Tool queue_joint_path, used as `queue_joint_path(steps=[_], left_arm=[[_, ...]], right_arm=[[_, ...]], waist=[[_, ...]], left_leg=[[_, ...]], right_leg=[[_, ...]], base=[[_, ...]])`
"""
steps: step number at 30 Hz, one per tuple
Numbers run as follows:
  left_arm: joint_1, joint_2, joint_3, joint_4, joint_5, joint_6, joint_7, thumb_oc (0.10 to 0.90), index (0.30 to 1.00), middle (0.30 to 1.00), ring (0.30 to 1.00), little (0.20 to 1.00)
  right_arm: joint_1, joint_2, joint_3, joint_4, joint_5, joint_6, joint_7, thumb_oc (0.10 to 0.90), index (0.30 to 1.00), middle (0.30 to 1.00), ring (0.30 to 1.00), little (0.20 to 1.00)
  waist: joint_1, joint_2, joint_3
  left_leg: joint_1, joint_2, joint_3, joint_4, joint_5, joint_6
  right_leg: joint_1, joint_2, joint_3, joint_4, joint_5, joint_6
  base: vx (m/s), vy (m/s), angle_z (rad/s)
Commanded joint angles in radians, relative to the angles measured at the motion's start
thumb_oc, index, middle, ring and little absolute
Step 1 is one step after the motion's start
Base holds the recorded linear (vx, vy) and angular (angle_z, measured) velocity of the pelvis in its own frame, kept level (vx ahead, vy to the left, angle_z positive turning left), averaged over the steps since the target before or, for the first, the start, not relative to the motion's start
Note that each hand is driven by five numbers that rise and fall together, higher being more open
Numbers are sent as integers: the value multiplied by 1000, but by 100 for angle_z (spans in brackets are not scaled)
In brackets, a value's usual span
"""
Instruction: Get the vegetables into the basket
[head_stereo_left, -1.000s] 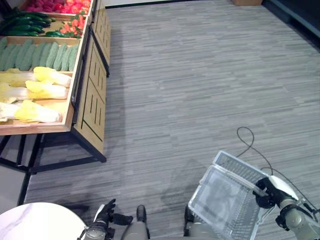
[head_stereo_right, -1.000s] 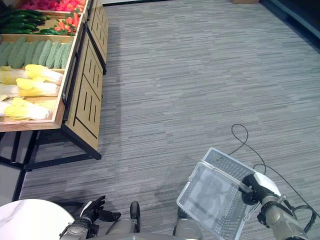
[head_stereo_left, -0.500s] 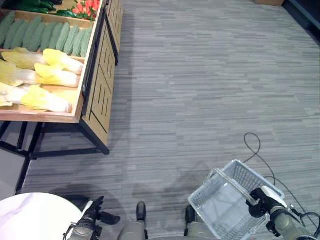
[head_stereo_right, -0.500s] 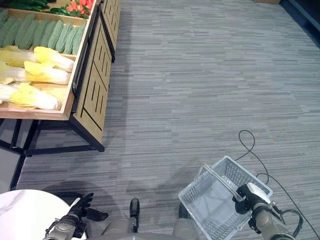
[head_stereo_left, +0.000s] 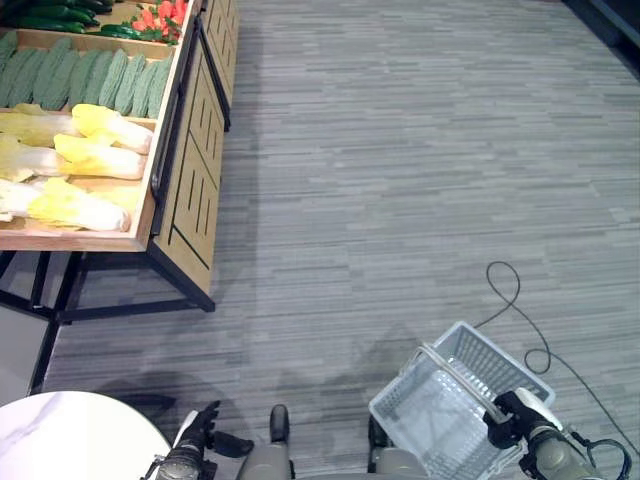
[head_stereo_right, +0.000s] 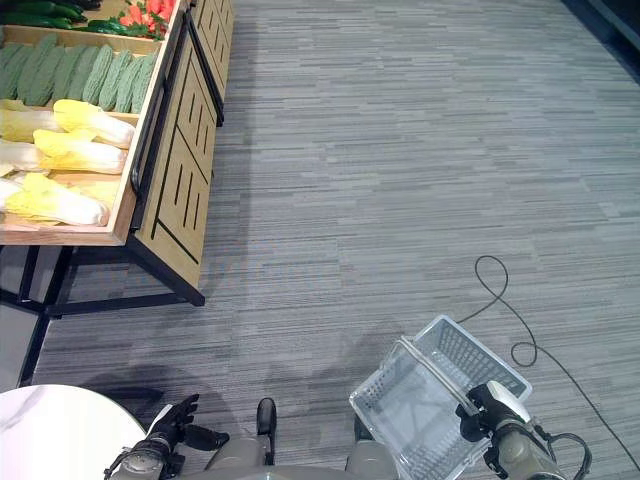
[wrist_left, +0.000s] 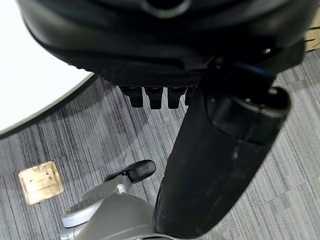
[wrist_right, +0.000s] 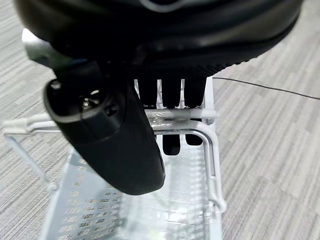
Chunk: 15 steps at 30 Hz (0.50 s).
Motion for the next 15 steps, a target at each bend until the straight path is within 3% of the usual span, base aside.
queue_joint_path(steps=[1, 5, 10, 15], left_arm=[[-27, 49, 22, -3, 28, -21, 18, 900, 1000, 1000, 1000, 1000], [-41, 56, 28, 5, 29, -19, 24, 900, 1000, 1000, 1000, 1000], [-61, 56, 43, 19, 23, -17, 45, 900, 1000, 1000, 1000, 1000], [-68, 47, 49, 27, 10, -13, 51, 900, 1000, 1000, 1000, 1000]], right_arm=[[-38, -80, -43, -13, 35, 0, -51, 400, 300, 300, 300, 300], [-55, -64, -53, 0, 57, 1, -57, 400, 300, 300, 300, 300], [-58, -54, -41, -26, 69, -1, -65, 400, 300, 300, 300, 300], [-38, -38, -43, -5, 69, 6, -66, 400, 300, 300, 300, 300]], waist=[[22, -31, 30], [19, -19, 56], [-1, -13, 68], [-17, -21, 70]], left_leg=[[-27, -9, 11, 133, -104, 17], [-10, -18, 4, 159, -132, 30], [26, -15, -23, 155, -154, 16], [80, -5, -59, 168, -194, -8]], right_leg=[[-67, -67, -1, 215, 71, 101], [-122, -61, 23, 313, 93, 97], [-187, -53, 44, 207, 80, 78], [-224, -80, 31, 119, 127, 94]], base=[[3, 148, -5], [81, 105, -17], [134, -34, 10], [232, -153, 24]])
